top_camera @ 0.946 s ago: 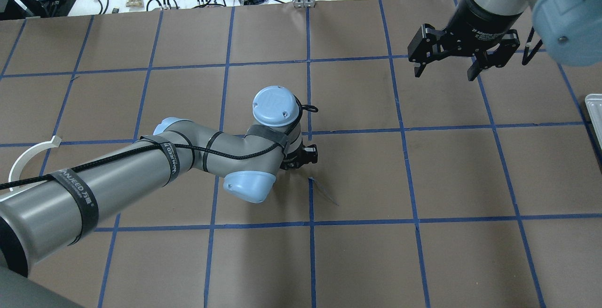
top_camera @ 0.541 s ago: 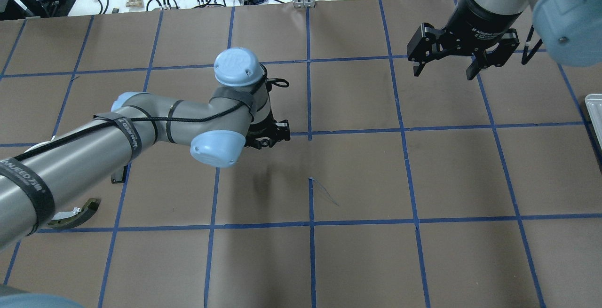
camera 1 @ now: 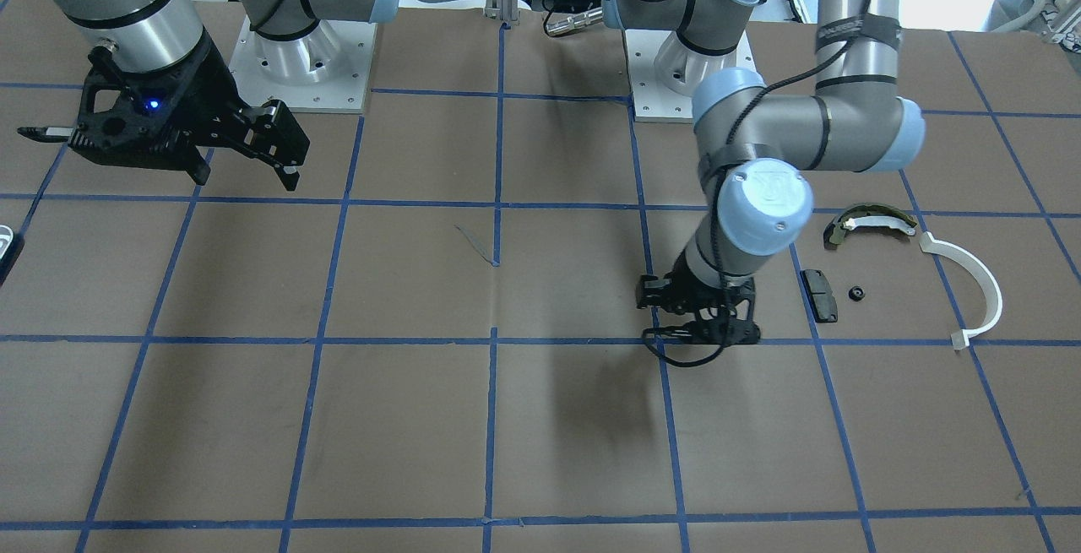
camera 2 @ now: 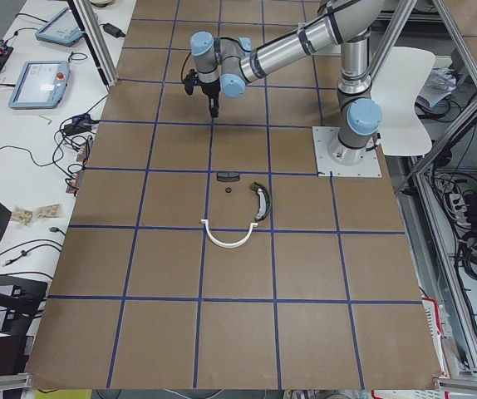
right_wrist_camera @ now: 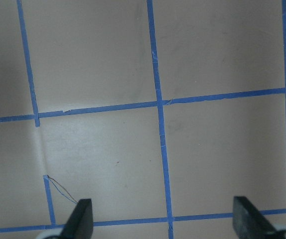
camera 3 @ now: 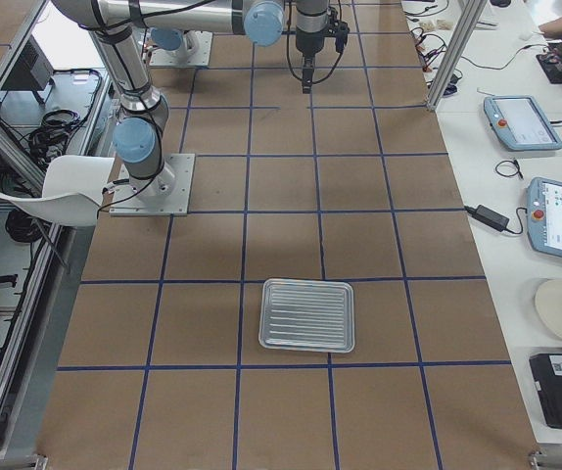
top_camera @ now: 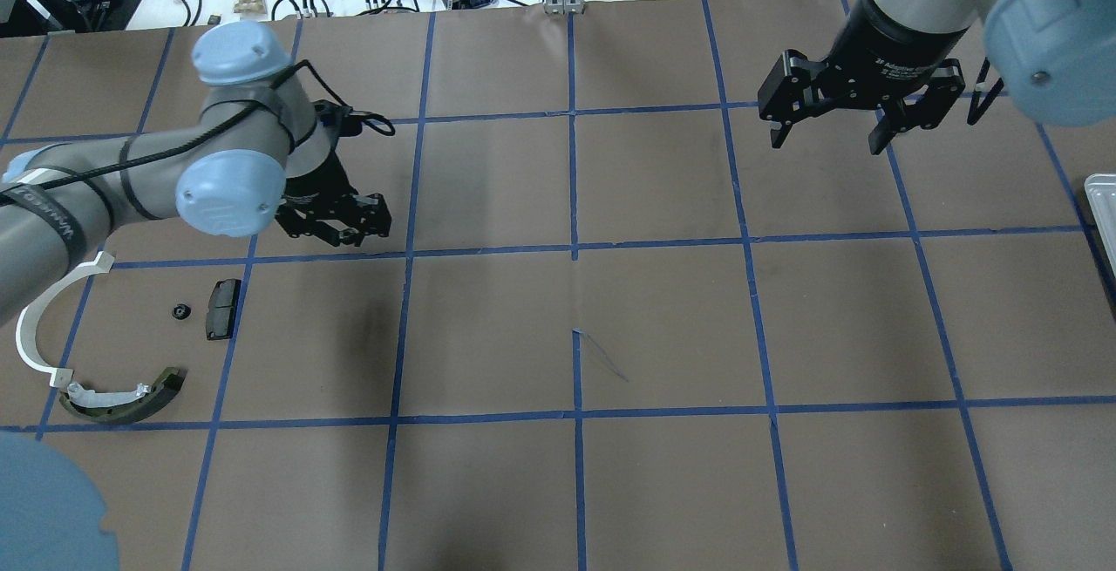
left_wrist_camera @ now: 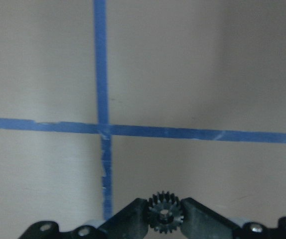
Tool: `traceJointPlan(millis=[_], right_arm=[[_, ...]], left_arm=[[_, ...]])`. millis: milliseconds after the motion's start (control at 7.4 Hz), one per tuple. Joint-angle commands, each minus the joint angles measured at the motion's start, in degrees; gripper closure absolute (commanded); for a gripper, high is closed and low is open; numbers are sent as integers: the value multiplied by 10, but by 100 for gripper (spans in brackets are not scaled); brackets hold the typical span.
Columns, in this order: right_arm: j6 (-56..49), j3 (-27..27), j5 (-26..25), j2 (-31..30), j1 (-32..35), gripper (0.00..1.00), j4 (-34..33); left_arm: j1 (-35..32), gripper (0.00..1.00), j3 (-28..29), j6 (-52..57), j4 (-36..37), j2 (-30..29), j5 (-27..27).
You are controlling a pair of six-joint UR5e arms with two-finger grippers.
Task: Place bearing gear from tray to pile
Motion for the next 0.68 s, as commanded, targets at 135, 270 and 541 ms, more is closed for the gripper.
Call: traceJointPlan(millis=[135,270,541], right_arm=[[0,1,0,-1,0,0,1],[1,1,0,-1,-1,0,1],[7,1,1,-1,0,0,5]], left_arm=[[175,95,-10,233,8,-22,14],[208,95,-11,267,26,-26,19],[253,95,-22,313,34,-32,61]])
